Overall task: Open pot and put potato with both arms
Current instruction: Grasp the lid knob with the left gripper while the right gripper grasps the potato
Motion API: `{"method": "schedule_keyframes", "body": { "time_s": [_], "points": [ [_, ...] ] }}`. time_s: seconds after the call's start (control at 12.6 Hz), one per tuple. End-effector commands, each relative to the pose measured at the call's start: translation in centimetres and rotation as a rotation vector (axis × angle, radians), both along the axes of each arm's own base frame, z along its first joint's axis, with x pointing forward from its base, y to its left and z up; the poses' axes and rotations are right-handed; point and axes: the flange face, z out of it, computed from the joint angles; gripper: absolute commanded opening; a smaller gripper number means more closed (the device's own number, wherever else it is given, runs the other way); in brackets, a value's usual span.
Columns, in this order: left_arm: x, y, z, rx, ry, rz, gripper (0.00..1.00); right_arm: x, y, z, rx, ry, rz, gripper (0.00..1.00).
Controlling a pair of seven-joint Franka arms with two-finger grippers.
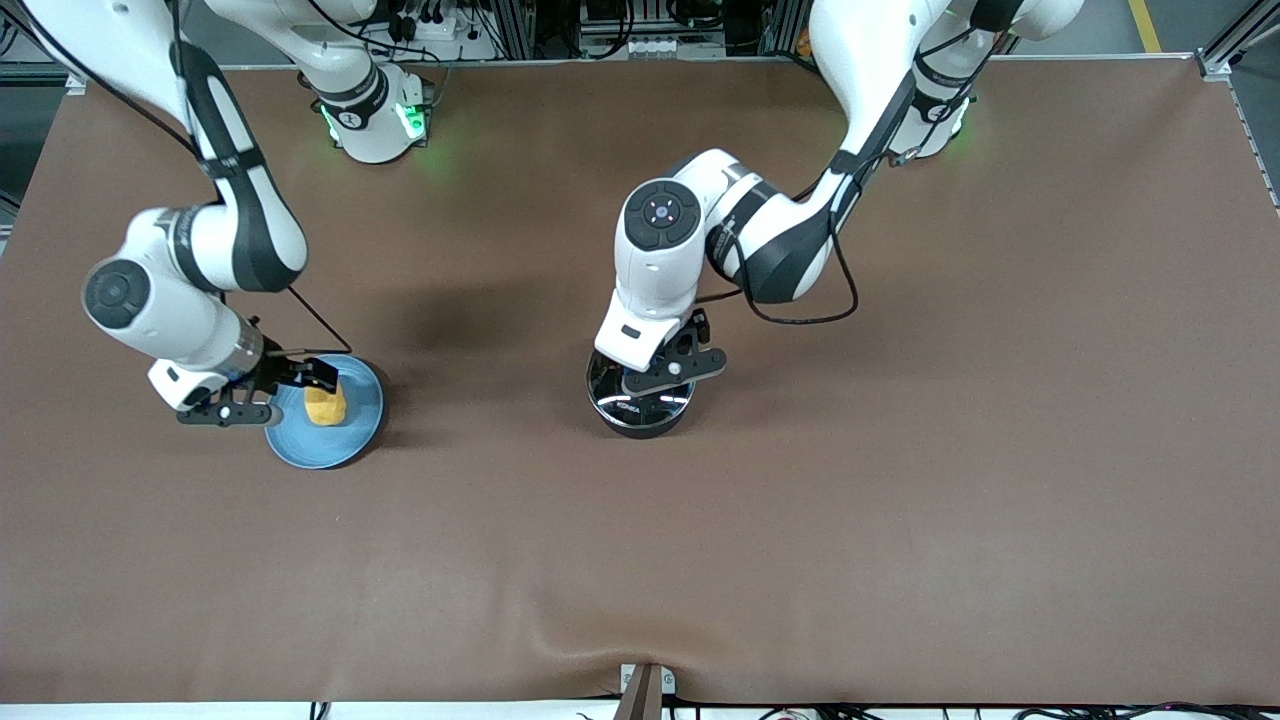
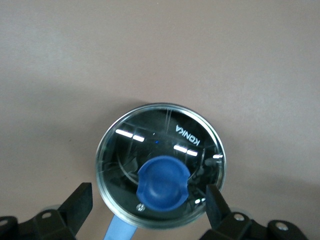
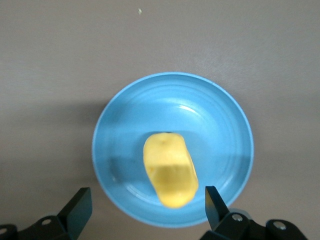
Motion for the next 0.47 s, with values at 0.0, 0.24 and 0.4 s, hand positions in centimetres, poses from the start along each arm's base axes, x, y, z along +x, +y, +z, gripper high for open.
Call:
{"method": "schedule_keyframes", "body": {
  "time_s": [0.0,0.24,0.4],
  "points": [
    [0.9,-0.9,-0.7,-0.013,-0.051,0.027,1.00,0.4,-1.6,-3.0,-0.007,-0.004,0.015,1.00],
    [0.6,-1.4,-2.3,-0.006,-0.043,0.025,1.00,0.3,-2.5,-3.7,-0.006,-0.011,0.023,1.00],
    [-0.4,-2.2,-3.2,0.005,-0.033,0.008,1.00,0.2,-2.5,-4.6,-0.006,-0.002,0.023,1.00]
  ]
}}
